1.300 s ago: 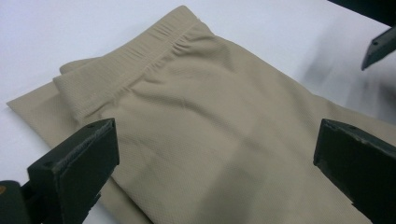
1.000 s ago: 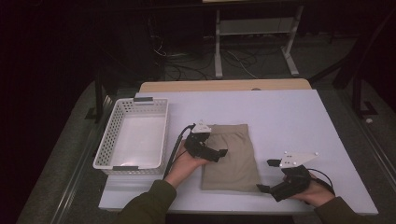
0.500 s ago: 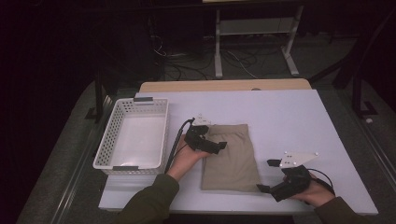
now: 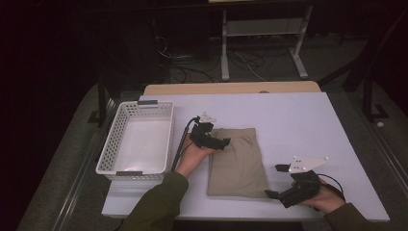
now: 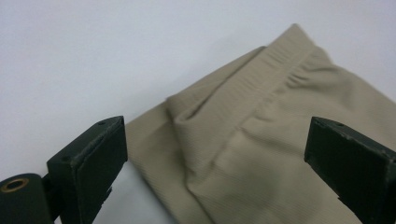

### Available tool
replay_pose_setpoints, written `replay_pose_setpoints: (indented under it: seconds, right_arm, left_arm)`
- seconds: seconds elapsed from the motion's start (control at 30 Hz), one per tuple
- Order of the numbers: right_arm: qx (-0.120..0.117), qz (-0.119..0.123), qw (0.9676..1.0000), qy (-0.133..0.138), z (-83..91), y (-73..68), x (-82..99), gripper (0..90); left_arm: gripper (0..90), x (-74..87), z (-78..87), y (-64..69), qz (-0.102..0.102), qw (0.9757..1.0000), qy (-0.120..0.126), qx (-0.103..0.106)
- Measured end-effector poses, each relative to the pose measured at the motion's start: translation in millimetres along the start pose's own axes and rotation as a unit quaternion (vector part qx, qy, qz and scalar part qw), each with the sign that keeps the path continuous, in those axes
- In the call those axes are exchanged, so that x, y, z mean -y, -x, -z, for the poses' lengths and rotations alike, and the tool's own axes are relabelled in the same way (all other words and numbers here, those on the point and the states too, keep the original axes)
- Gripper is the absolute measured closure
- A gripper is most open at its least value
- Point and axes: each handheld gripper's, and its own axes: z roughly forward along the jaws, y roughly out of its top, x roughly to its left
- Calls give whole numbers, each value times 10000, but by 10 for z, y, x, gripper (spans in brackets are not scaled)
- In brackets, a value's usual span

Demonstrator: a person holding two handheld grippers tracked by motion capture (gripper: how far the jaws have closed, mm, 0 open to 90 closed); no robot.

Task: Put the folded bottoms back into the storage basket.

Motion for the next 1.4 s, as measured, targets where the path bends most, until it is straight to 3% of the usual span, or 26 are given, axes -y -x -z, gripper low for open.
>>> replay_pose_setpoints:
  seconds: [0.5, 0.6, 0.8, 1.07, 1.4]
  right_arm:
    - [-23, -19, 10000, 15, 3, -3, 0, 35]
    - [-28, -29, 10000, 21, 5, -1, 0, 35]
    - [-26, -32, 10000, 16, 2, -4, 1, 35]
    - [-33, -25, 10000, 15, -2, -1, 3, 35]
    - [-44, -21, 10000, 13, -6, -7, 3, 36]
  left_arm:
    - [54, -38, -197, -120, -156, 9993, -330, -63]
    - [46, -29, -230, -117, -278, 9984, -482, -119]
    - [42, -59, -265, -113, -306, 9982, -508, -133]
    - [186, -82, -242, -62, -396, 9977, -553, 5]
    - [419, -88, -219, -34, -460, 9970, -532, 328]
